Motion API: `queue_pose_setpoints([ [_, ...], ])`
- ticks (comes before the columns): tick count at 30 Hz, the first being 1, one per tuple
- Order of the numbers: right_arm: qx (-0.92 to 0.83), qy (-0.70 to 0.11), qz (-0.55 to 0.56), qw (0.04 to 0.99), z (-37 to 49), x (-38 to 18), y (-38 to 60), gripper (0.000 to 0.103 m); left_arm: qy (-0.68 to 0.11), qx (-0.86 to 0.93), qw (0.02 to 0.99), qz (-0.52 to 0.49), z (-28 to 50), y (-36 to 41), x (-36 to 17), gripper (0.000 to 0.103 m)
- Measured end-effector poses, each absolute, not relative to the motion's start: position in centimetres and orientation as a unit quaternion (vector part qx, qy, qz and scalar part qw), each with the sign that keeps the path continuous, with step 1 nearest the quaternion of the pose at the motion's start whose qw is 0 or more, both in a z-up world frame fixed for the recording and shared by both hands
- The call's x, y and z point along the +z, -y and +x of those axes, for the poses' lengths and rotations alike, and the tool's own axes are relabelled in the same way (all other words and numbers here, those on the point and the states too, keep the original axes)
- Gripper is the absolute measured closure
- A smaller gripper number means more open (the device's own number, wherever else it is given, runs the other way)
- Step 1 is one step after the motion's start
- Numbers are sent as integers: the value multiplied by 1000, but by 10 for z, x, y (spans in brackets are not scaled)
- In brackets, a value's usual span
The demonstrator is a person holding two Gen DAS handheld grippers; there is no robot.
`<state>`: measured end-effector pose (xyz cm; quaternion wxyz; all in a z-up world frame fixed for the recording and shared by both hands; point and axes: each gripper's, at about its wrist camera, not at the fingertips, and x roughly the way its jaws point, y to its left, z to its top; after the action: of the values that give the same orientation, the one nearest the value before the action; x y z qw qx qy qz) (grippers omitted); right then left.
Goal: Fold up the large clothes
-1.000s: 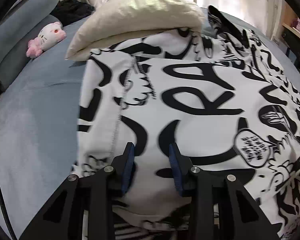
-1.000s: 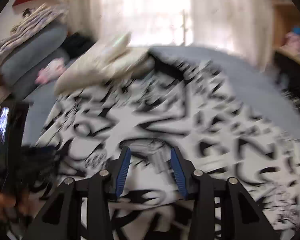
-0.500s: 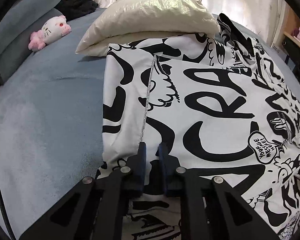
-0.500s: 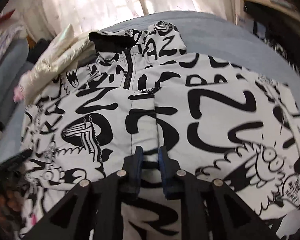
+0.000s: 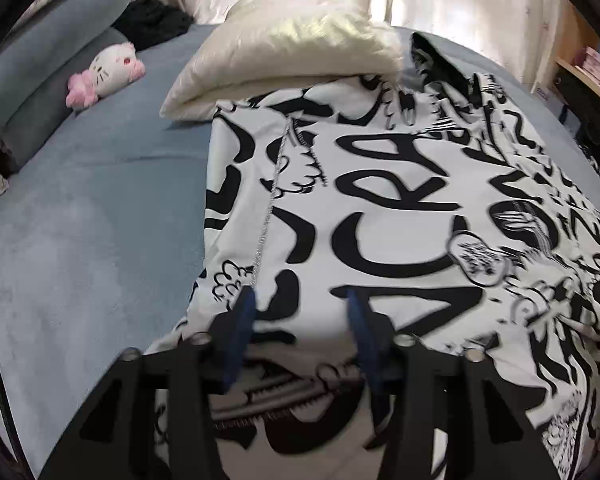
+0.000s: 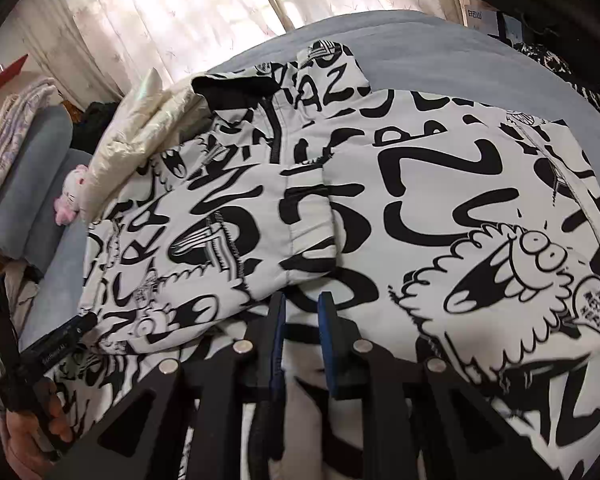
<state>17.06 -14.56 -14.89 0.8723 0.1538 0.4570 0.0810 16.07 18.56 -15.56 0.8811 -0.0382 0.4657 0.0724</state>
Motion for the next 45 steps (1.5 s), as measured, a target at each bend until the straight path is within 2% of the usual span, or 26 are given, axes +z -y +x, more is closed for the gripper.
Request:
queue_pose_setpoints([
  [4, 88, -449, 157, 875, 156, -139, 143, 87, -453, 86, 887, -18, 145, -175, -144, 32],
  [34, 113, -397, 168, 895, 46, -92, 158, 86, -444, 107, 888, -57, 6, -193, -97, 30],
  [38, 106, -392, 159, 900, 30, -87, 168, 67, -442, 107, 888, -62, -10, -195, -97, 29],
  [43, 95, -393, 138, 904, 7, -83, 181, 63, -444, 101, 888, -60, -29, -200, -98, 28],
  [45, 88, -396, 127, 905, -4, -83, 190, 56, -444, 101, 888, -57, -37, -203, -98, 26],
])
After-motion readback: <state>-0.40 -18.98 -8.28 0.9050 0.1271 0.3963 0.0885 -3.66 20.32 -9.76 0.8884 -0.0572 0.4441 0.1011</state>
